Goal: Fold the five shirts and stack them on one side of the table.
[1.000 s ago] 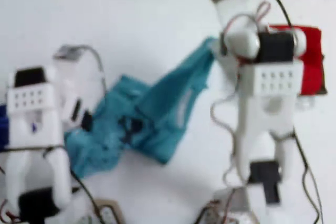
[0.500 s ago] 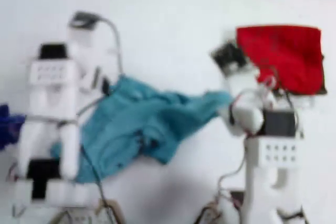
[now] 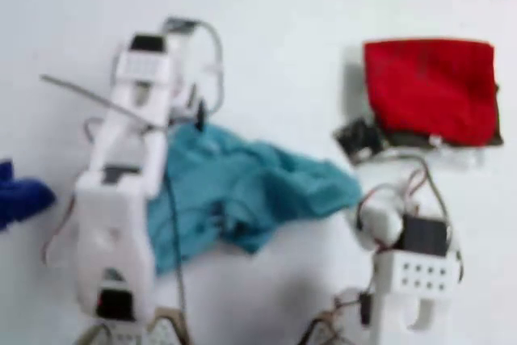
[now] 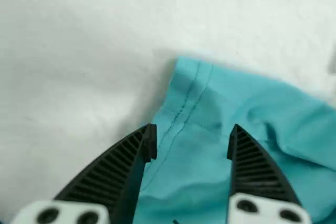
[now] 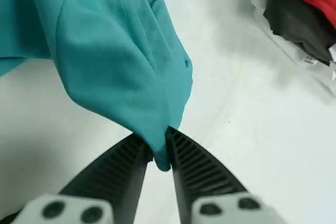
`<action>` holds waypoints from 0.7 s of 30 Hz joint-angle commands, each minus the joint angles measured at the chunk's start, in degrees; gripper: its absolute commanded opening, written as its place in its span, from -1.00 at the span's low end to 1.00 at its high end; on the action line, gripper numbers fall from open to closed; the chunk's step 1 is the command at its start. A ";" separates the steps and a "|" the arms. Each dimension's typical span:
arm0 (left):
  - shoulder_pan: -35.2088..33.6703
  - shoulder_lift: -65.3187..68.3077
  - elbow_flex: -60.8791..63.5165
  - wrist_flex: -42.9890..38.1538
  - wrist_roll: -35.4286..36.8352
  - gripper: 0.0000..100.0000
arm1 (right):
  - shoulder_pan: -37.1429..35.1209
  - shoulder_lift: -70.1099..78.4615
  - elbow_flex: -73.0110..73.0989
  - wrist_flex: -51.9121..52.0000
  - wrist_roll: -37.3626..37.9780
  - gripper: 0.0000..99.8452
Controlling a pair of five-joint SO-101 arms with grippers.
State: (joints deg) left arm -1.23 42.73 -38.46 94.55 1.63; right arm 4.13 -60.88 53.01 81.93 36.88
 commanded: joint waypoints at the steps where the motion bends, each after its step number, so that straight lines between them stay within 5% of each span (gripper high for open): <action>1: 0.53 4.92 -11.82 5.80 3.34 -0.53 | 0.48 -1.63 -0.26 -0.75 0.35 -0.96; 9: -1.23 9.58 -17.27 7.82 3.34 -0.53 | 0.57 -1.63 -0.18 -1.63 0.35 -0.96; 15: 0.44 9.76 -9.98 7.65 3.25 -0.54 | 0.57 -1.45 -0.18 -4.09 0.35 -0.96; 21: 0.44 9.76 -9.45 6.95 3.25 -0.84 | 0.48 -1.19 -0.18 -4.44 0.18 -0.96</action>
State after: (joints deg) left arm -1.14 52.92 -47.34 101.32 4.62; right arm 4.40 -61.32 53.01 78.33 36.88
